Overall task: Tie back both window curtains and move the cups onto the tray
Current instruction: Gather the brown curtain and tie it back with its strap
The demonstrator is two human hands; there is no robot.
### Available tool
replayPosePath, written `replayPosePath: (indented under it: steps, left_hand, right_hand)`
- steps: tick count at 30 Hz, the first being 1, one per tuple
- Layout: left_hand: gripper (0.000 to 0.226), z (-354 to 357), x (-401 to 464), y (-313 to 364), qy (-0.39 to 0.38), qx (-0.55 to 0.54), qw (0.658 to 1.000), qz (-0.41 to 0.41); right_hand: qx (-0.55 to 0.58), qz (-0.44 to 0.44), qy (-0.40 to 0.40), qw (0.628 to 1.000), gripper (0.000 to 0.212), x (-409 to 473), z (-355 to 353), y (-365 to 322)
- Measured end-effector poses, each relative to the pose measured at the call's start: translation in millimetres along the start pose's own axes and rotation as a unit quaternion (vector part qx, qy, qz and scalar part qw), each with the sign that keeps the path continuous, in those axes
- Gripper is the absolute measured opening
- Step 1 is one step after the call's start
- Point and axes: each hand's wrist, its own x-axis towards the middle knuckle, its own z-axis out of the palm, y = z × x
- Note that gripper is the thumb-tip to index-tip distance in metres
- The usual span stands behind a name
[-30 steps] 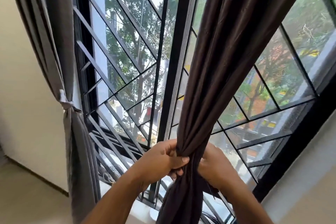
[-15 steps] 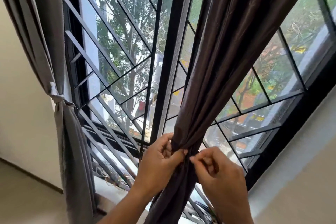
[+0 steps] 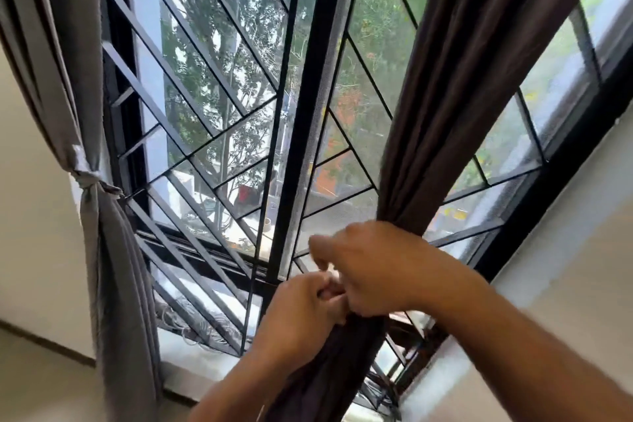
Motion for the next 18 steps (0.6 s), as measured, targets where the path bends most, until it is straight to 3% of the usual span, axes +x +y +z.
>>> replayPosePath:
  steps: [2,4,6,9,11,14,16,18]
  left_hand:
    - [0.036,-13.8,0.1,-3.1,-0.066,-0.101,0.992,-0.039]
    - [0.037,-20.1,-0.1,-0.5,-0.073,-0.239,0.964,-0.088]
    - [0.038,-19.0,-3.6,5.5,-0.069,-0.389,0.907,-0.147]
    - [0.051,-6.1,-10.3,13.1,-0.073,-0.514,0.837,-0.172]
    - [0.046,1.6,-11.5,16.3,-0.057,-0.597,0.776,-0.197]
    - [0.012,4.5,-12.4,19.2,-0.053,-0.699,0.675,-0.230]
    - [0.009,5.1,-14.7,21.4,-0.065,-0.732,0.639,-0.229]
    - [0.009,7.5,-16.8,21.6,-0.070,-0.743,0.626,-0.225]
  right_hand:
    - [0.015,0.010,-0.021,1.000,0.020,4.1,-7.7,10.7]
    - [0.067,0.017,-0.040,0.997,0.010,5.9,-15.4,18.4]
    - [0.122,0.042,-0.089,0.988,0.019,7.6,-25.0,20.2]
    - [0.163,0.052,-0.143,0.975,0.032,11.9,-34.8,23.8]
    - [0.162,0.043,-0.127,0.978,0.032,17.0,-35.7,25.2]
    - [0.181,0.035,-0.051,0.982,0.028,20.6,-26.7,30.2]
    - [0.186,0.022,-0.021,0.982,0.024,21.8,-19.6,34.0]
    - [0.189,0.015,-0.020,0.982,0.023,24.0,-13.2,37.0]
